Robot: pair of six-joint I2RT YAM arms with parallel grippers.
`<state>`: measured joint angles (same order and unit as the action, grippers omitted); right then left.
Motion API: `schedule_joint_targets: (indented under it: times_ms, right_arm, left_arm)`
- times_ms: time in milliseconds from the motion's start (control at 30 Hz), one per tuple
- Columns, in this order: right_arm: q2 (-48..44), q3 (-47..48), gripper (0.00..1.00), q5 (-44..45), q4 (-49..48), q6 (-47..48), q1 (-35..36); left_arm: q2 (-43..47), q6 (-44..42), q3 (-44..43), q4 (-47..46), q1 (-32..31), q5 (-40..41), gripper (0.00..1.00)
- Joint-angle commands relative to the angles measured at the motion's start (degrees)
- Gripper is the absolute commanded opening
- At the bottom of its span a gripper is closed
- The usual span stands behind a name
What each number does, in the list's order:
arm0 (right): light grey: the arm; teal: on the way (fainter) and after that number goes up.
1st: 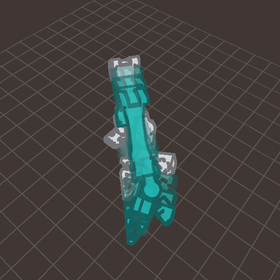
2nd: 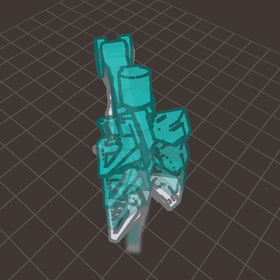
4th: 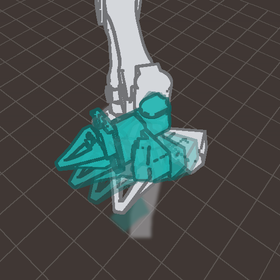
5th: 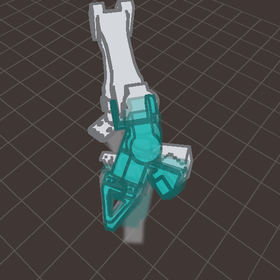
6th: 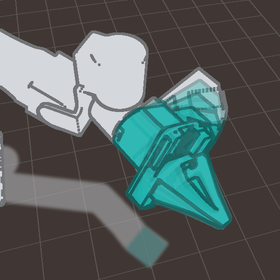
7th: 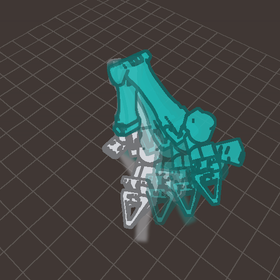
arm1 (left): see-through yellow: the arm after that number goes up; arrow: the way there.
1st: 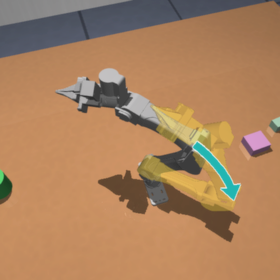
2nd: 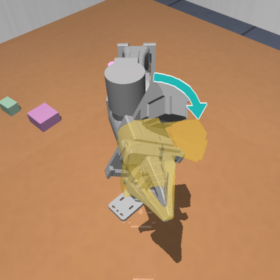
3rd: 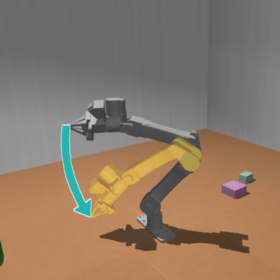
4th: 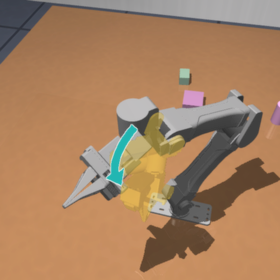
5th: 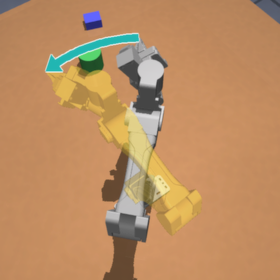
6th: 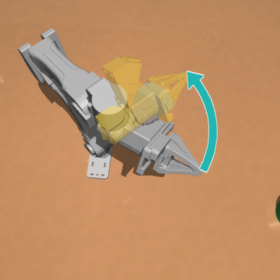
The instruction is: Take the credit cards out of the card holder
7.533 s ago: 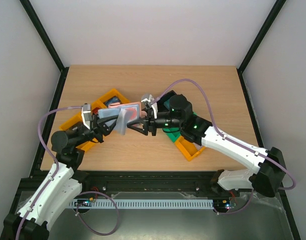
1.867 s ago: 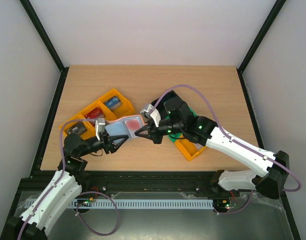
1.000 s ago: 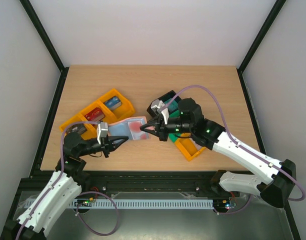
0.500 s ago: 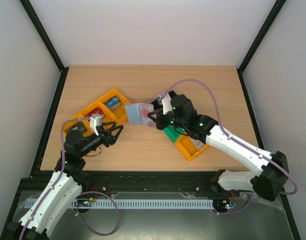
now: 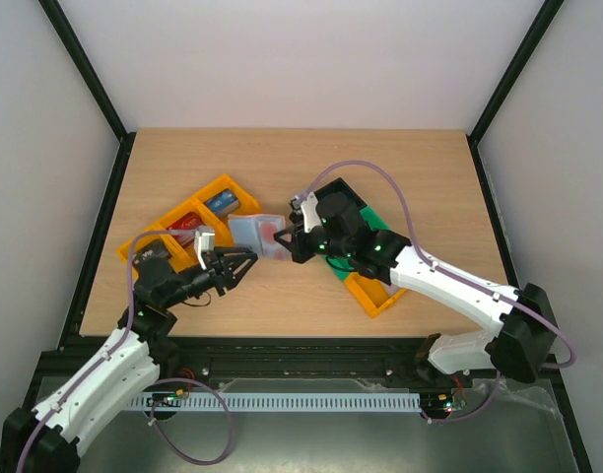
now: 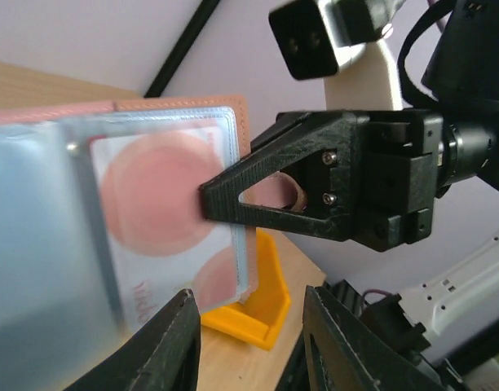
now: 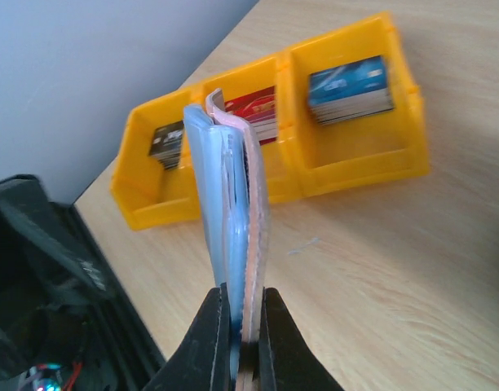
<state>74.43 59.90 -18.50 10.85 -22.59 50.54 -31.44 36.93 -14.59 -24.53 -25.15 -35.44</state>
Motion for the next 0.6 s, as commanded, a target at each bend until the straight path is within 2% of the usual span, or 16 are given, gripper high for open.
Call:
schedule_joint_targets:
  times_ms: [0, 133, 300, 467, 567]
  right_arm:
    - [0.90, 0.75, 0.02, -6.01, -6.89, -0.77, 1.36]
    - [0.31, 0.15, 0.02, -11.22, -9.74, -0.54, 1.56]
    - [-0.61, -1.43, 0.02, -18.92, -14.07, -0.31, 1.87]
    - [-0.27, -2.46, 0.02, -23.73, -18.67, -1.02, 1.91]
    - [1.18, -2.66, 0.02, -23.26, -20.54, -2.52, 1.98]
  left_arm:
    - [-2.34, 4.83, 0.90, -1.89, -2.60, 3.07, 0.37]
    - [-1.94, 6.18, 1.96, 1.77, -2.36, 7.94, 0.37]
    - [-1.18, 7.32, 2.49, 4.29, -0.88, 9.97, 0.38]
    - [-1.27, 7.20, 3.21, 1.60, -0.80, 7.16, 0.39]
    - [-1.81, 6.64, 3.27, -3.63, -2.29, 3.77, 0.34]
